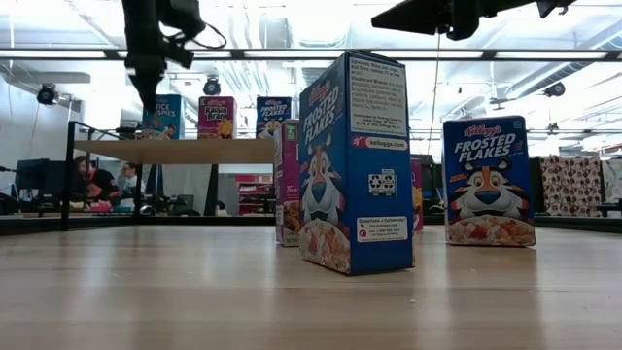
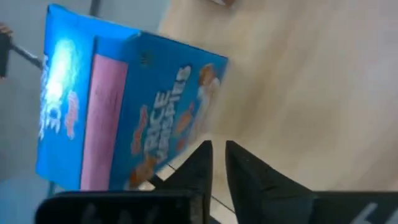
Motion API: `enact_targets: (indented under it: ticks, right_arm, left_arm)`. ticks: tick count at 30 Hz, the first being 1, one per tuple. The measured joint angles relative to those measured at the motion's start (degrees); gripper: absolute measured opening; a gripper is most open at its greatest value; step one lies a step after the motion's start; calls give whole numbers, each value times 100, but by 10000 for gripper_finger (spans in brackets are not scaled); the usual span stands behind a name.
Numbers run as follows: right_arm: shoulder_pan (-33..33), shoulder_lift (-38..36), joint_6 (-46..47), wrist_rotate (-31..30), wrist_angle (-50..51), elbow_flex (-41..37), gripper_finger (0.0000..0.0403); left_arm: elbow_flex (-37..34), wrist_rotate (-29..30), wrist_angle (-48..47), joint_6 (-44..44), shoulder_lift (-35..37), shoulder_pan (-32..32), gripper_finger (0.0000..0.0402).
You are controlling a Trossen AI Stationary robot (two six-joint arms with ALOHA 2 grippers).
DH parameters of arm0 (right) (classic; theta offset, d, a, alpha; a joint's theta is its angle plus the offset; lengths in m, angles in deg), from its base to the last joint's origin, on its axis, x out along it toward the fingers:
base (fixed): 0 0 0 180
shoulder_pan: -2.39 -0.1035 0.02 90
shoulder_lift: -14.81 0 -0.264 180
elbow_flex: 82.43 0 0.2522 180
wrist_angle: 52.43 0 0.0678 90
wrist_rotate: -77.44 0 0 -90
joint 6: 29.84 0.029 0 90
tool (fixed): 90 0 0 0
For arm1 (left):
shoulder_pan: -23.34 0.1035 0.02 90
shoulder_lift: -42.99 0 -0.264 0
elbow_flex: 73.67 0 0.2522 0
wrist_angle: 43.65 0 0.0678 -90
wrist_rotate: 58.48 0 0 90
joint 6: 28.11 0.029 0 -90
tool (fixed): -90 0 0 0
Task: Stack cereal on shelf
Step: Put the top light blue cereal box on the shelf
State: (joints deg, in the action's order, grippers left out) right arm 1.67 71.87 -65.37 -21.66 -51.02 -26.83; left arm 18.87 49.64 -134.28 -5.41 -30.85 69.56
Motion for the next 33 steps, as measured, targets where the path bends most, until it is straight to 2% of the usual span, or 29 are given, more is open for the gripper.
enact_targets:
  ticks: [3,12,18,33]
  right_arm:
    - [1,0,1,0,-10,0,9]
    - [1,0,1,0,-15,0,9]
    - [0,0,0,0,-15,0,9]
    - [1,0,0,0,-17,0,9]
  left_arm:
    - [-249,51,260,80,0,0,3]
    - [-632,112,728,96,0,9,1]
    - [-828,680,984,94,0,18,0]
    - [-931,687,1386,55,0,39,0]
